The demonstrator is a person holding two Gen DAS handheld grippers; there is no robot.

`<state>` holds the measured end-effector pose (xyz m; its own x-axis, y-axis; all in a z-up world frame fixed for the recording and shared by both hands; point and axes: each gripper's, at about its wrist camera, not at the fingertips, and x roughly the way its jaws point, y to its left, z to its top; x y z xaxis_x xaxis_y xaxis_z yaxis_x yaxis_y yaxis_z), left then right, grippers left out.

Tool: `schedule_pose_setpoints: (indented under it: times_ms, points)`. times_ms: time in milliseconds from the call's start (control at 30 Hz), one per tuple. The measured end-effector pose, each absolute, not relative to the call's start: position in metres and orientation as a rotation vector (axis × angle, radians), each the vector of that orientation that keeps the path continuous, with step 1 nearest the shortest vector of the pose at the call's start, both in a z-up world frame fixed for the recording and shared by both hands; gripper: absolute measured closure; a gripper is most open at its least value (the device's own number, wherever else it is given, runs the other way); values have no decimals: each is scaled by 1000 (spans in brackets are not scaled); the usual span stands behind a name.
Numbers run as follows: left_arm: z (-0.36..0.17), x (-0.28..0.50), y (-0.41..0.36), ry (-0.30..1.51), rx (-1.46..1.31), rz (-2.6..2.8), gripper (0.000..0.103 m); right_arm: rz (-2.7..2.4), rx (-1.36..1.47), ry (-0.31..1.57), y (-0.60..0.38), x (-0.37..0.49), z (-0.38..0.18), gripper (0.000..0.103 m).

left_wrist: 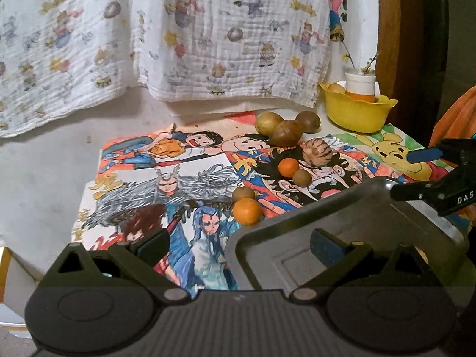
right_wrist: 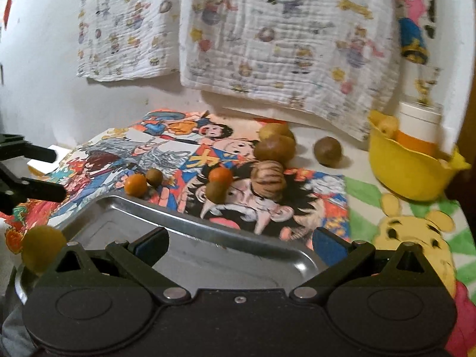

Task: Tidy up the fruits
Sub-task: 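Open both tools and move them back toward the remaining fruits, then grasp an orange tangerine with the left tool while the right tool grasps a small brown fruit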

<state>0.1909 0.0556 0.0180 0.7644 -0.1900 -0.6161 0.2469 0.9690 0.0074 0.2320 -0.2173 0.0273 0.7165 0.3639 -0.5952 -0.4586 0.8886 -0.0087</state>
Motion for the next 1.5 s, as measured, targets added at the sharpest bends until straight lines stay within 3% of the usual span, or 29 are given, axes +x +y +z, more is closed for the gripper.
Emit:
schedule_pose_setpoints:
  times_ms: [300,567,767,867,933,1100,1367,1500]
  points:
    - [0,236,53,720,60,-246,1,535,-142,671,-198,279,18,2]
    - [-11,260,56,753,11,-282,2,566,-45,758,-189,317,8,18]
    - [-16,272,55,756,-2,-297,14,601,-68,782,-171,334,-1,33]
    - [-19,276,55,769,-26,-306,23,611,-89,790,-161,341,-5,37]
    - [-22,279,55,785,-40,-310,36,623,-94,799,-156,345,-7,41]
    - [-28,285,54,813,-42,-323,50,618,-120,817,-144,353,-15,52]
    - [-35,292,62,839,-126,-305,53,572,-118,816,-142,354,-20,63]
    - [-34,291,61,840,-140,-315,66,556,-114,811,-145,355,-21,72]
